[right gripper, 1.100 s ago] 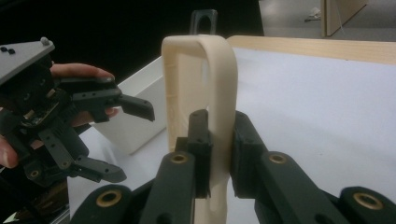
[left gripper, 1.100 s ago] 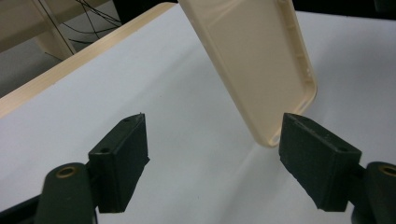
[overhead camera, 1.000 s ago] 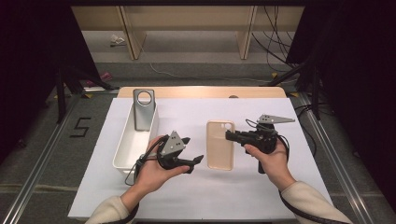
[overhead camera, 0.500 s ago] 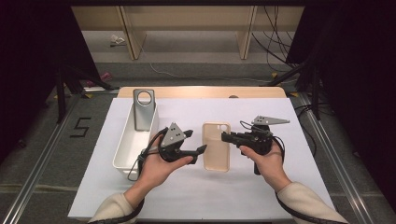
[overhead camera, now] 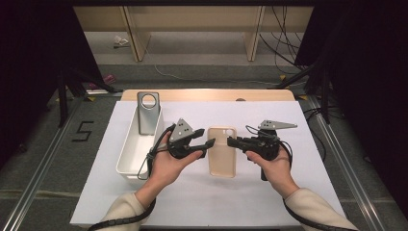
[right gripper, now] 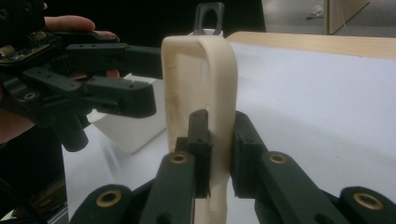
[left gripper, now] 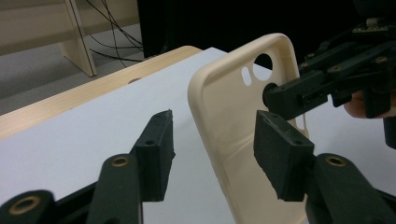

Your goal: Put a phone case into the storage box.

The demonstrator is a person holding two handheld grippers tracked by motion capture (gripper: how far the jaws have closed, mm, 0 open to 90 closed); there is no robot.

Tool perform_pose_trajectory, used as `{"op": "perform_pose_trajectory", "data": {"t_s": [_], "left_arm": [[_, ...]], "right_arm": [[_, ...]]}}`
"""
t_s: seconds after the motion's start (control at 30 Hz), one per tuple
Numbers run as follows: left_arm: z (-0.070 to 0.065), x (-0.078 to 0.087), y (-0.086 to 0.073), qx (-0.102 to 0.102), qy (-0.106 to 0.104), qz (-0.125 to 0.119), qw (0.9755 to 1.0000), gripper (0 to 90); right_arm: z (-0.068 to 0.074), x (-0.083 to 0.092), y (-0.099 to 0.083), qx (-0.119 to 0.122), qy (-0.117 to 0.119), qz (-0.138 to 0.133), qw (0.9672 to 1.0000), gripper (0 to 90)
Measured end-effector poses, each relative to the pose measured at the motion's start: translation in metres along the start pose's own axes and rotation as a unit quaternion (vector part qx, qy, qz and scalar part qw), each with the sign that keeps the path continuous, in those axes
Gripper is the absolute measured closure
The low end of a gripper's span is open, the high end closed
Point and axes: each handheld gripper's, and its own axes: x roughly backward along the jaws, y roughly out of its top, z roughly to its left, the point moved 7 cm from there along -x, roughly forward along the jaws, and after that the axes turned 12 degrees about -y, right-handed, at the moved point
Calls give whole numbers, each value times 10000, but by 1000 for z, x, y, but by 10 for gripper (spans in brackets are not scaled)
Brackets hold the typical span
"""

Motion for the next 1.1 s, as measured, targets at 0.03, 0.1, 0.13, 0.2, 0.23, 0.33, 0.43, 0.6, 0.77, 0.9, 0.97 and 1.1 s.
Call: {"op": "perform_pose_trajectory", "data": {"t_s": [0.03,0.1,0.13,0.2,0.23,0.33,0.43,0.6,0.77,0.9,0.97,1.1], "left_arm": [[0,0,1,17,-10,-22,10000,505],[0,-1,2,34,3,-42,10000,532],[1,-1,3,55,3,-54,10000,548],[2,-2,4,103,40,-76,9999,575],[2,-3,4,115,41,-74,9999,585],[2,-5,3,192,44,-55,9998,608],[2,-6,3,290,17,-84,9995,640],[3,-7,3,320,18,-77,9995,683],[4,-7,3,378,61,-99,9992,733],[5,-6,3,427,99,-111,9990,772],[5,-6,3,462,104,-129,9988,788],[5,-6,3,511,143,-152,9985,802]], "right_arm": [[0,0,0,-1,-3,3,10000,810],[0,0,0,-6,-1,1,10000,810],[0,0,0,-3,6,1,10000,809],[0,0,0,0,-2,-3,10000,810],[0,0,0,-8,1,-3,10000,810],[0,0,0,1,-3,-5,10000,810],[0,0,1,-10,-13,-16,10000,810],[0,0,0,-5,-9,-8,10000,810],[0,0,1,-8,-14,-20,10000,810],[0,0,0,-11,-20,-17,10000,810],[0,0,1,-11,-16,-22,10000,810],[1,0,0,1,-18,-22,10000,810]]}}
